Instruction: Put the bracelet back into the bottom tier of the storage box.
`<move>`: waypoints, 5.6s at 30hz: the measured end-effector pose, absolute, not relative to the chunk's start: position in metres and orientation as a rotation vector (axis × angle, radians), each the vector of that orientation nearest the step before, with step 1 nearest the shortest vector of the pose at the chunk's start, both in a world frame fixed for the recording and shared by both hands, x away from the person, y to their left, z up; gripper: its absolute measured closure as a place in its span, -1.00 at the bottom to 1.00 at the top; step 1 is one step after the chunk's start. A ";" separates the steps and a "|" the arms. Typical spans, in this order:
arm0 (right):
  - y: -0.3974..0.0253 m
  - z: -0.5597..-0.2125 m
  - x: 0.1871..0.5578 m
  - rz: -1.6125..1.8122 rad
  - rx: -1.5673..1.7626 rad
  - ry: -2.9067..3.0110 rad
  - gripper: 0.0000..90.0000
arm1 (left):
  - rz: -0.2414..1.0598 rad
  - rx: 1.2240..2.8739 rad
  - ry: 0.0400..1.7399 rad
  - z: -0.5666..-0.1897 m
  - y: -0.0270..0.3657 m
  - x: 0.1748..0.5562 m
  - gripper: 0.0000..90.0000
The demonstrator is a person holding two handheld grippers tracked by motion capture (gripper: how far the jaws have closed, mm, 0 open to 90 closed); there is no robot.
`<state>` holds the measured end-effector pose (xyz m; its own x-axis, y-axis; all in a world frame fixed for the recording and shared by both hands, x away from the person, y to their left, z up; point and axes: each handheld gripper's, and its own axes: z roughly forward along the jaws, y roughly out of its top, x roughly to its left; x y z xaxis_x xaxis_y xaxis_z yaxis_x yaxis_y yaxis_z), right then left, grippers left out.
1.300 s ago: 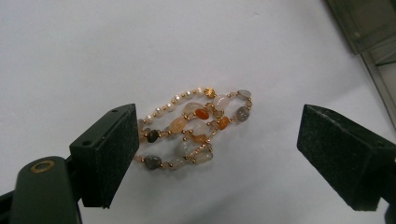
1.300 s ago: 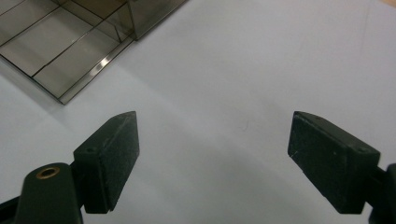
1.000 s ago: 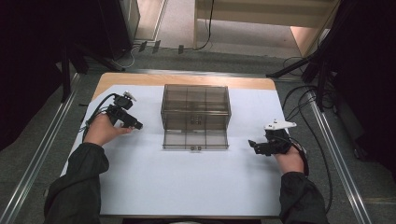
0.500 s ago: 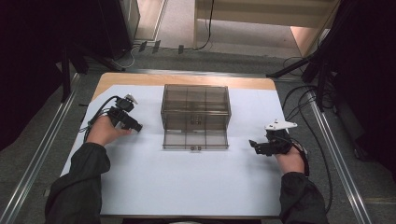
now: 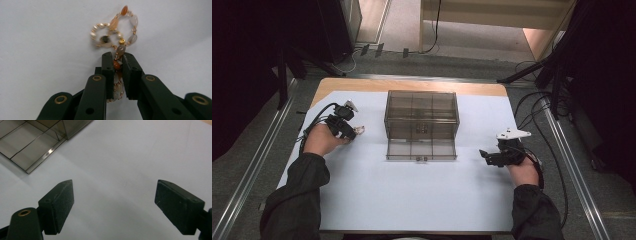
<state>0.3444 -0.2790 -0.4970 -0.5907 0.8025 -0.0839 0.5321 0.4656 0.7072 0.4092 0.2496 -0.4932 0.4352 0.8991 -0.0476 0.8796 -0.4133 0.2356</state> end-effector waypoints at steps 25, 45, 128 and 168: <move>-0.279 -0.497 0.345 0.899 1.117 2.318 -0.63 | 0.187 2.279 1.441 -0.426 0.267 0.384 0.91; -0.272 -0.498 0.351 0.905 1.093 2.335 -0.63 | 0.268 2.162 1.258 -0.356 0.262 0.342 0.91; -0.273 -0.500 0.345 0.881 1.080 2.354 -0.62 | 0.019 2.344 0.924 -0.412 0.144 0.362 0.90; -0.274 -0.500 0.345 0.882 1.085 2.357 -0.62 | -0.046 2.422 0.986 -0.458 0.129 0.377 0.89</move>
<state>0.3449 -0.2736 -0.5001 -0.6195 0.7797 -0.0909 0.5284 0.4999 0.6862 0.3769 0.1288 -0.4581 0.7346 0.6420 -0.2196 0.6596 -0.5996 0.4532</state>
